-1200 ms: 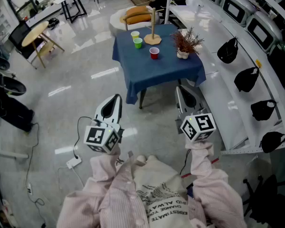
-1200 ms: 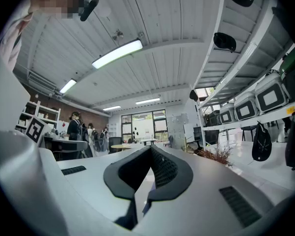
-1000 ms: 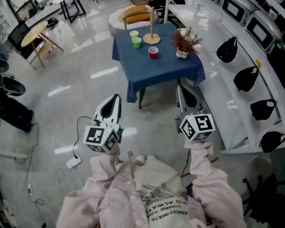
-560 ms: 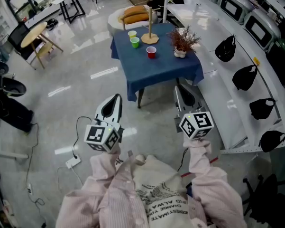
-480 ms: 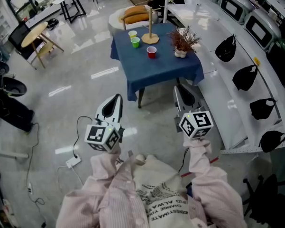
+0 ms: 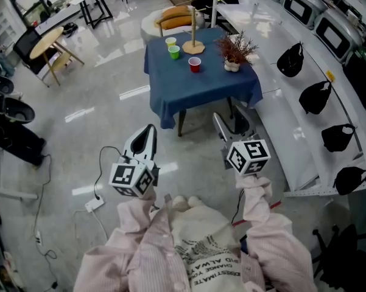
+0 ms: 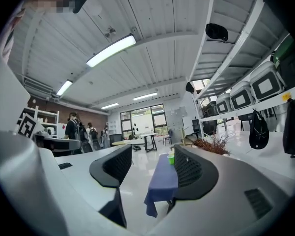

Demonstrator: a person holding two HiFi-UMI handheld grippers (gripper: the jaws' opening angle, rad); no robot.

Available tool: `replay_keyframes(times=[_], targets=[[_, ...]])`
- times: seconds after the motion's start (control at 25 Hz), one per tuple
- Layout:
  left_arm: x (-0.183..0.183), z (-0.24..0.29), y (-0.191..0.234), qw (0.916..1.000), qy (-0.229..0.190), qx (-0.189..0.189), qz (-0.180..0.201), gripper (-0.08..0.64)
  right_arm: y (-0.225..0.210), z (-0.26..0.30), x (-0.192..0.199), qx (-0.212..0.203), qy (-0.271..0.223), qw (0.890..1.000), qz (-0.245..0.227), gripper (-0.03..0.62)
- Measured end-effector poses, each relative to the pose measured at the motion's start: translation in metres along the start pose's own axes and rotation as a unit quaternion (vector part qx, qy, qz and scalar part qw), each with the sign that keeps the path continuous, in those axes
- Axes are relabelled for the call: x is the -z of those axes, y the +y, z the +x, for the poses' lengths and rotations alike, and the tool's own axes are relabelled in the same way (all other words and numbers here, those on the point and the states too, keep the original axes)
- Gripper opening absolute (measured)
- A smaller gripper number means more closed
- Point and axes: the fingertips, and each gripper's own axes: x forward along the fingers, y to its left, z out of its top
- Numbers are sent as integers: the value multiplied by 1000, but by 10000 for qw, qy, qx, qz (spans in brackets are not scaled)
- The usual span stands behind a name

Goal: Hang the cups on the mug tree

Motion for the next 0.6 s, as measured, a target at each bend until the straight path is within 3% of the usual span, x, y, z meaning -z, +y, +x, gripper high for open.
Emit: replay_keyframes(times=[0.32,0.6], targets=[[14,-12,3,9998,34,-193,-96,-2,6,3,10,-231,97,9997,11,236],[15,14,17,9996,-23,-208,-167,-2,-7,26,16,-232,160,9996,-11,236]])
